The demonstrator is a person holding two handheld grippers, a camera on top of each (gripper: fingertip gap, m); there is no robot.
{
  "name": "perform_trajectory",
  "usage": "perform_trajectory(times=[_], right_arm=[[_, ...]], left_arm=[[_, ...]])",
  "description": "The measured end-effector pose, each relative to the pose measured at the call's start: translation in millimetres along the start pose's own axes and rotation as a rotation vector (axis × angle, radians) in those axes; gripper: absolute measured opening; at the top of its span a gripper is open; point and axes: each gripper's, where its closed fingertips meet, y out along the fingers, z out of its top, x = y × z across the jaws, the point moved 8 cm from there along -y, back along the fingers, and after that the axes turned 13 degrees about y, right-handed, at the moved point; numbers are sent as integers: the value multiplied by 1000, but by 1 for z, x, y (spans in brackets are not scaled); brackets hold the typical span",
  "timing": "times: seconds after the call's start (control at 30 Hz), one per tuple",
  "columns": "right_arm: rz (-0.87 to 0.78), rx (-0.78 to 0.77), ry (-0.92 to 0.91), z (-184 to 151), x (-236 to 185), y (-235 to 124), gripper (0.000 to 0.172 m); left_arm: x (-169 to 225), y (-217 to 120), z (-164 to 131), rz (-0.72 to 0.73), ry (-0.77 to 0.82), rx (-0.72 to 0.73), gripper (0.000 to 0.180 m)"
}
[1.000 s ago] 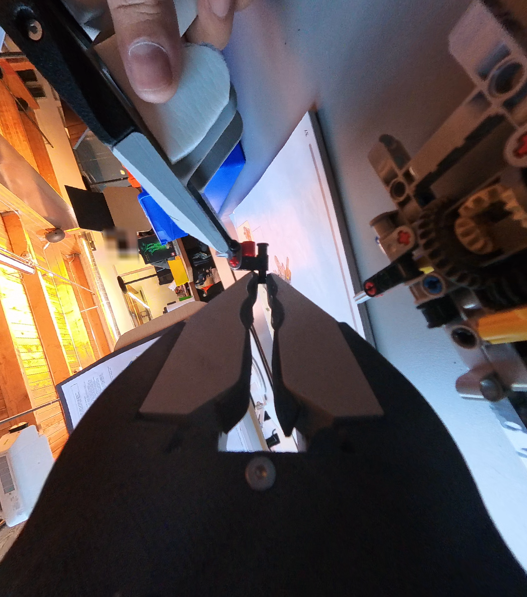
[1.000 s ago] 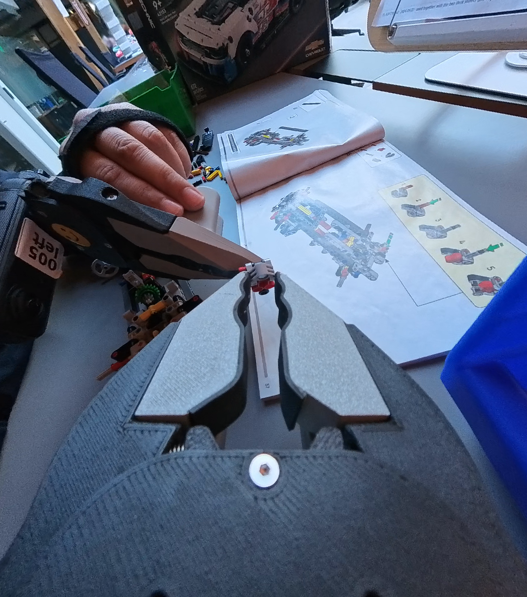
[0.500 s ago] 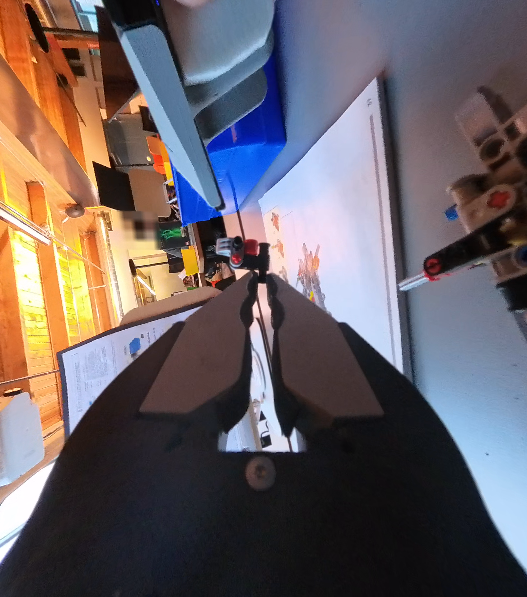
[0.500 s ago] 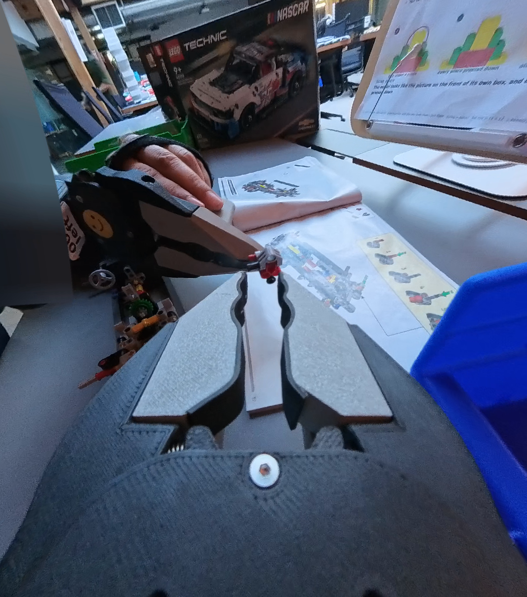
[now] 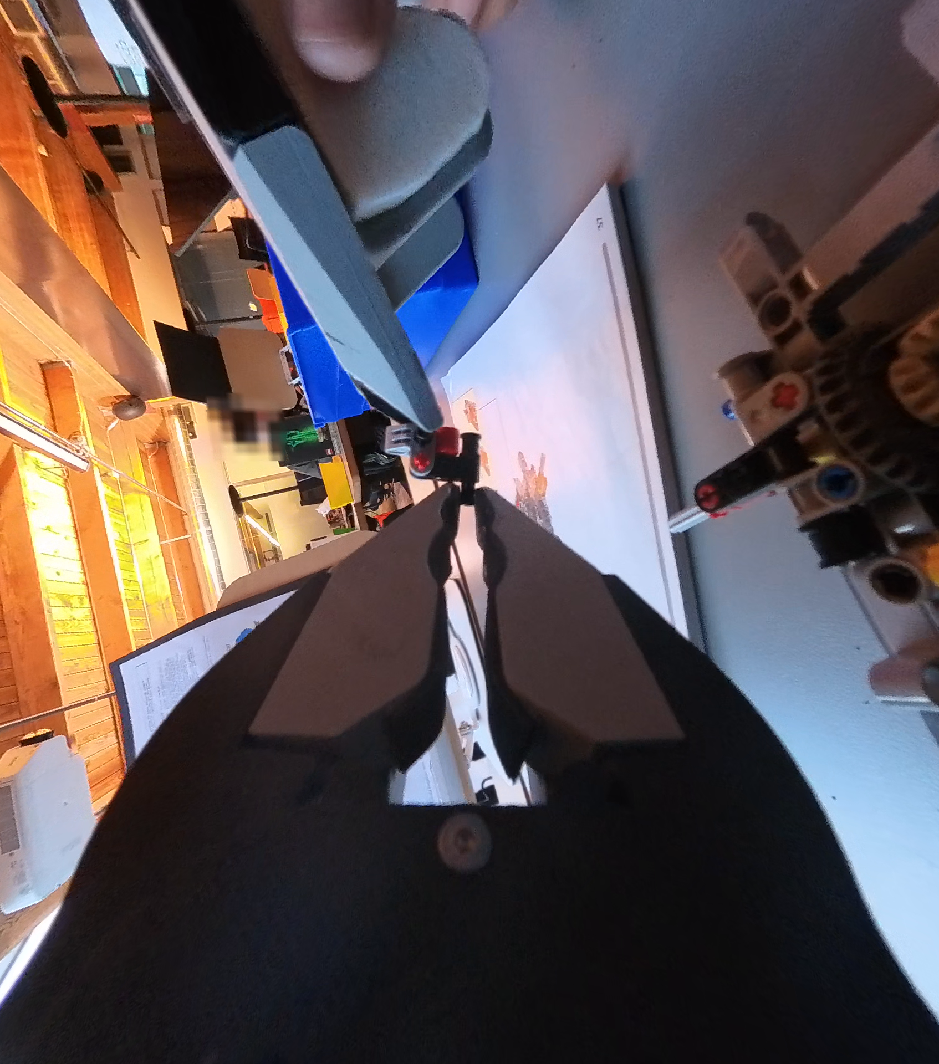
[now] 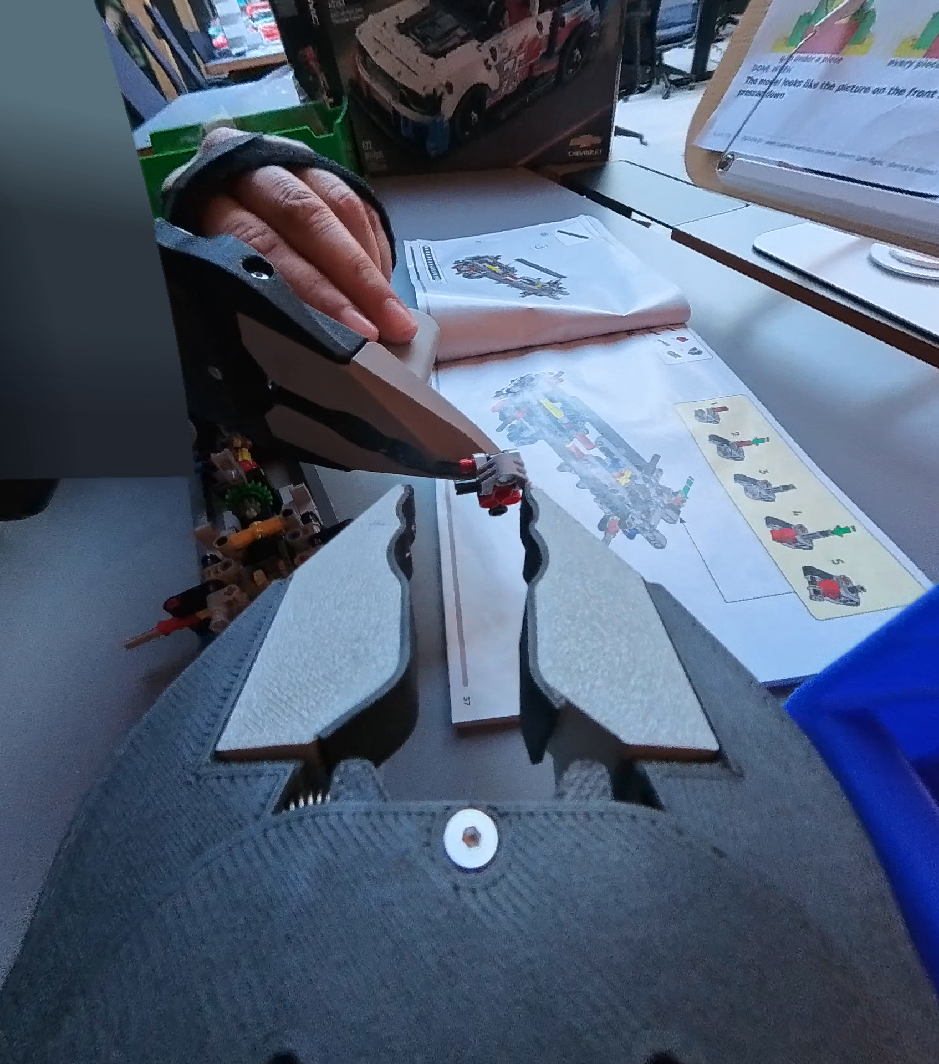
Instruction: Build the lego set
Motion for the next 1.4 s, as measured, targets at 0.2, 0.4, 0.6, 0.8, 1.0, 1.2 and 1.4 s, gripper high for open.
perform_trajectory(times=[0.2,0.4,0.6,0.8,1.0,1.2,1.4], right_arm=[[-14,12,2,1,1,-2,31],[-28,22,19,1,4,-4,29],[-48,14,16,0,4,-4,28],[-61,16,17,0,6,-6,27],[-36,43,60,2,8,-10,25],[-5,67,109,3,12,-13,24],[31,76,140,4,14,-15,24]], left_arm=[[-3,0,-2,-41,-175,72,3],[-6,8,-31,-388,-760,157,3],[0,8,-44,-594,-1041,241,3],[7,13,-59,-491,-887,56,3],[17,10,-63,-389,-654,-64,2],[20,7,-43,-180,-399,50,3],[23,6,-27,-60,-249,111,2]])
